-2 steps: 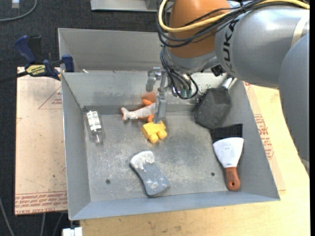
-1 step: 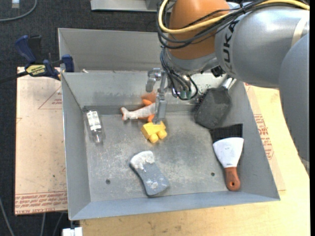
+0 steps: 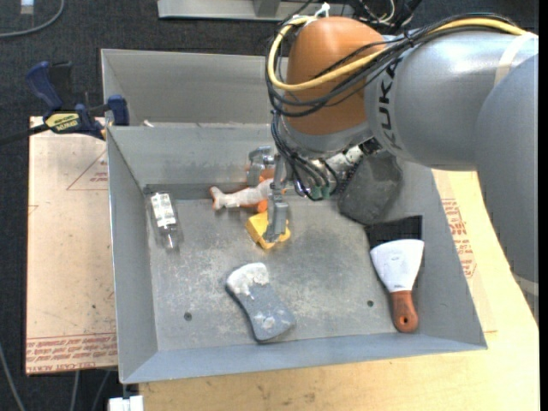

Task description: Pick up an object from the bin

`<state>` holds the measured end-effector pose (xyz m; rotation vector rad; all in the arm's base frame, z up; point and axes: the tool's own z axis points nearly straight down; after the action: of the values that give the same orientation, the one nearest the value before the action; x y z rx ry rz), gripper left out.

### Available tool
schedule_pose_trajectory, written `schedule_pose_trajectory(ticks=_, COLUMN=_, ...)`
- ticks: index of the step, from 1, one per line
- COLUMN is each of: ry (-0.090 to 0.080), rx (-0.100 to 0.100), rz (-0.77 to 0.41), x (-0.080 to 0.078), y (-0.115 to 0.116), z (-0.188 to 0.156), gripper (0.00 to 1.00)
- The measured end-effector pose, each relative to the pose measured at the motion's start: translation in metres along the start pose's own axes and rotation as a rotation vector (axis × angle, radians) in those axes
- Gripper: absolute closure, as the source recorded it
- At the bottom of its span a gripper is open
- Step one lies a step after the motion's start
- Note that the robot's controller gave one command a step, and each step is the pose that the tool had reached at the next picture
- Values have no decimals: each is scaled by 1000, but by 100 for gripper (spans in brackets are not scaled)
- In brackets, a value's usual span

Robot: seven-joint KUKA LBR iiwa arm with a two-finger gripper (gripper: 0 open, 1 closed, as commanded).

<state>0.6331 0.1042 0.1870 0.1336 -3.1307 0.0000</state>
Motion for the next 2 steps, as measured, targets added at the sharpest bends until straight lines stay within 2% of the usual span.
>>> schedule_pose_trajectory(ticks=1, ry=-29, rx=-1, rz=-48, x=-4, y=-3, z=-14, gripper=0)
schedule_pose_trajectory(ticks=2, ry=-15, rx=-4, rz=13, x=2, y=-12, z=54, gripper=0)
